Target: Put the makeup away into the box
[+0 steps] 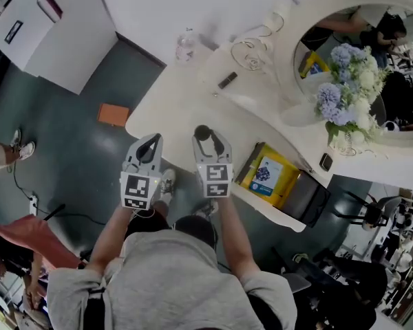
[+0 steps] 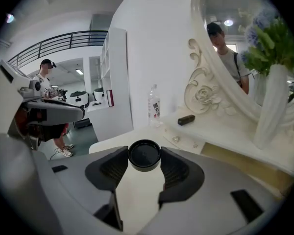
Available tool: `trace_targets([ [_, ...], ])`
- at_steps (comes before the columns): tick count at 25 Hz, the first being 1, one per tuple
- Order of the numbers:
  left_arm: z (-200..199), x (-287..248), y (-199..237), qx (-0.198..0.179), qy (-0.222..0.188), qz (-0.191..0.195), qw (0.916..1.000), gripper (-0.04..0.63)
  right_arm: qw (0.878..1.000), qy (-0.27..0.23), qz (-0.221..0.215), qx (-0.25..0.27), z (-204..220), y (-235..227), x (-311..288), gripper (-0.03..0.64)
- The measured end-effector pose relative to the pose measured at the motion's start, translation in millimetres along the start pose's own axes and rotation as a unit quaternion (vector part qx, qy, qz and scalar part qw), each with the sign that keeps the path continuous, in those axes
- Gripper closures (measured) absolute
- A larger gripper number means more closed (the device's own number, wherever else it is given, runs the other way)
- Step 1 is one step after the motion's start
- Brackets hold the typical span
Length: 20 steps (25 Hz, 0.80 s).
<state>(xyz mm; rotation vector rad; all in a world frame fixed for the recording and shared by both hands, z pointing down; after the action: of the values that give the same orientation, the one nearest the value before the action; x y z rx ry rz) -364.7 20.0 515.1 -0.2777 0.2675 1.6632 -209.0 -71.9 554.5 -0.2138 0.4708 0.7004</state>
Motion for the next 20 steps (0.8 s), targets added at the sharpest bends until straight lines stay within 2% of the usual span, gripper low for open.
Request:
trace_targets([
  [9,-25.4,-35.7,-72.2,-0.029,-0.011,0.079,0.9964,0.594,0.996,-0.015,0.082,-0.037,15.4,-65.6,69.3,0.399],
  [14,-35.0,-51.0,-117.1,-0.044,-0.016,0.125,0.9911,0.595,0.990,-0.014,0.132,-0.054,31.9,-98.4,112.1,0.399],
  [20,-37.7,-65.2,-163.5,-0.054,-0.014,0.164,0.9850,0.595,0.982,-0.008,0.171,-0.075,56.8,-127.6,151.3,0.399],
])
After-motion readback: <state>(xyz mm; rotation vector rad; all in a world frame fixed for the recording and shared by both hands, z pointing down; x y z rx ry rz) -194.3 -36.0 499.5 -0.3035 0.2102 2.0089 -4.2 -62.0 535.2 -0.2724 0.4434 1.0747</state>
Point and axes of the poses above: the fingertips, and each gripper's own axes: x backward along the fingers, y to its left, z out of its underside, the point moved 7 cm from there along x, backward along the fingers, and after that the axes turned 4 degrees about -y, right-handed, at the moved point
